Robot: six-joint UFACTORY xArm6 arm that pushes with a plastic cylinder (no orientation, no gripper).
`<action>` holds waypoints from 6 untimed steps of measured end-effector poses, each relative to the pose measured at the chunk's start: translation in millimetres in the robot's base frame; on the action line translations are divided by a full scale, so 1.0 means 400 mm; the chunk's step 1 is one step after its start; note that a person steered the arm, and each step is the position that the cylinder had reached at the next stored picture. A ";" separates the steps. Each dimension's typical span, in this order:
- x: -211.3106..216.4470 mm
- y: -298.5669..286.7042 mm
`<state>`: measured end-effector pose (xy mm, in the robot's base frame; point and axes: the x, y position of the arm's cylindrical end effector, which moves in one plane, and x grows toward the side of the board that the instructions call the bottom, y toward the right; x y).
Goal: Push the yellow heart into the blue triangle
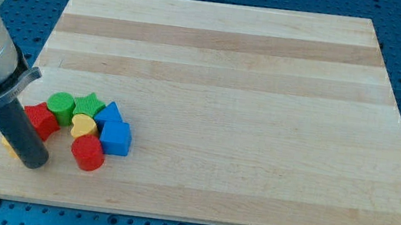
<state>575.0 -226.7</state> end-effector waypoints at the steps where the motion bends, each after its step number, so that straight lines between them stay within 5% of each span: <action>1: 0.005 0.025; 6: -0.063 0.049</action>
<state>549.7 -207.2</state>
